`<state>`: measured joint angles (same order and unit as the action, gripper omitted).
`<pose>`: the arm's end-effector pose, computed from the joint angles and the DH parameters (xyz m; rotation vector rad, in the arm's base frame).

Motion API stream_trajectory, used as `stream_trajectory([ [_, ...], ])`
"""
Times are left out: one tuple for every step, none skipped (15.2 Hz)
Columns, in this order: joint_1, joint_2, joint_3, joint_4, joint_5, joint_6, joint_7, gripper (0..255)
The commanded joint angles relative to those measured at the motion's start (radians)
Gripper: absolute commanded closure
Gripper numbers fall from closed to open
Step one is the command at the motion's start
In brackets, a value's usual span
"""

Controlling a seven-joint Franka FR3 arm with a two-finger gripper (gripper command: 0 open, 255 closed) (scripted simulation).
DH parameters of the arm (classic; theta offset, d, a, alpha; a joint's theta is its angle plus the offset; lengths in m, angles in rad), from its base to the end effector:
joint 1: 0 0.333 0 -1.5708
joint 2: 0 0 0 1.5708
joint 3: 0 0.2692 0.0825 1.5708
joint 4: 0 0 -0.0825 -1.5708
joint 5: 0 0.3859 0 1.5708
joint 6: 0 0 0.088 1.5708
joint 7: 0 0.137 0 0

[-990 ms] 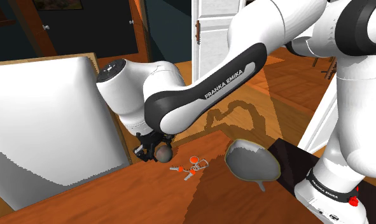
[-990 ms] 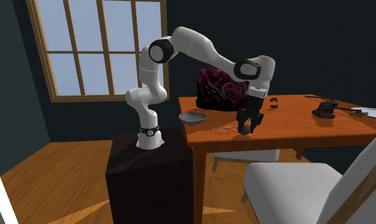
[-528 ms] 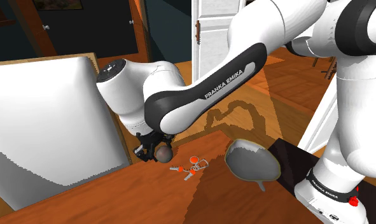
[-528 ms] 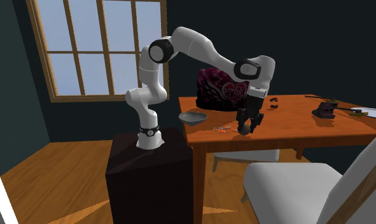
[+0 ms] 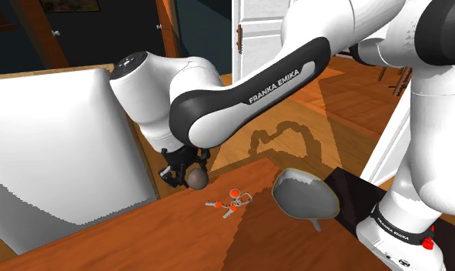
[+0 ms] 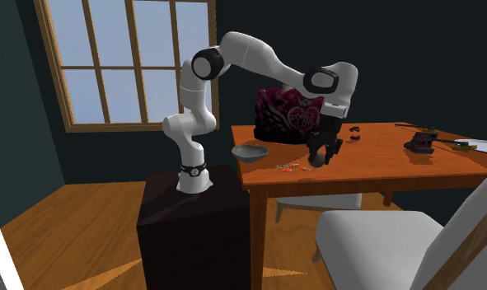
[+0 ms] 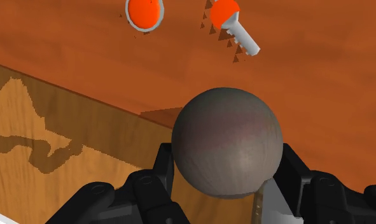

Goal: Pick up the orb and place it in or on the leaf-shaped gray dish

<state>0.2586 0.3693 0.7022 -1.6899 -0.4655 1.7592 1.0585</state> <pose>0.4069 0.4494 0.3369 2.8605 0.0415 0.1017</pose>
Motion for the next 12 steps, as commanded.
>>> stream_trajectory([
  [0.000, -0.008, 0.003, 0.017, 0.007, -0.022, -0.008, 255],
  [0.000, -0.012, 0.005, 0.025, 0.011, -0.033, -0.012, 255],
  [0.001, -0.016, 0.006, 0.034, 0.014, -0.044, -0.016, 255],
  [0.001, -0.019, 0.007, 0.044, 0.017, -0.055, -0.020, 255],
  [0.001, -0.022, 0.008, 0.053, 0.019, -0.067, -0.024, 255],
  [0.002, -0.025, 0.009, 0.063, 0.022, -0.078, -0.028, 255],
  [0.002, -0.028, 0.010, 0.073, 0.024, -0.089, -0.032, 255],
  [0.003, -0.030, 0.011, 0.084, 0.026, -0.101, -0.035, 255],
  [0.004, -0.032, 0.012, 0.095, 0.028, -0.113, -0.039, 255],
  [0.005, -0.034, 0.013, 0.106, 0.030, -0.125, -0.043, 255],
  [0.006, -0.036, 0.014, 0.117, 0.032, -0.137, -0.046, 255],
  [0.007, -0.037, 0.015, 0.129, 0.033, -0.149, -0.050, 255],
])
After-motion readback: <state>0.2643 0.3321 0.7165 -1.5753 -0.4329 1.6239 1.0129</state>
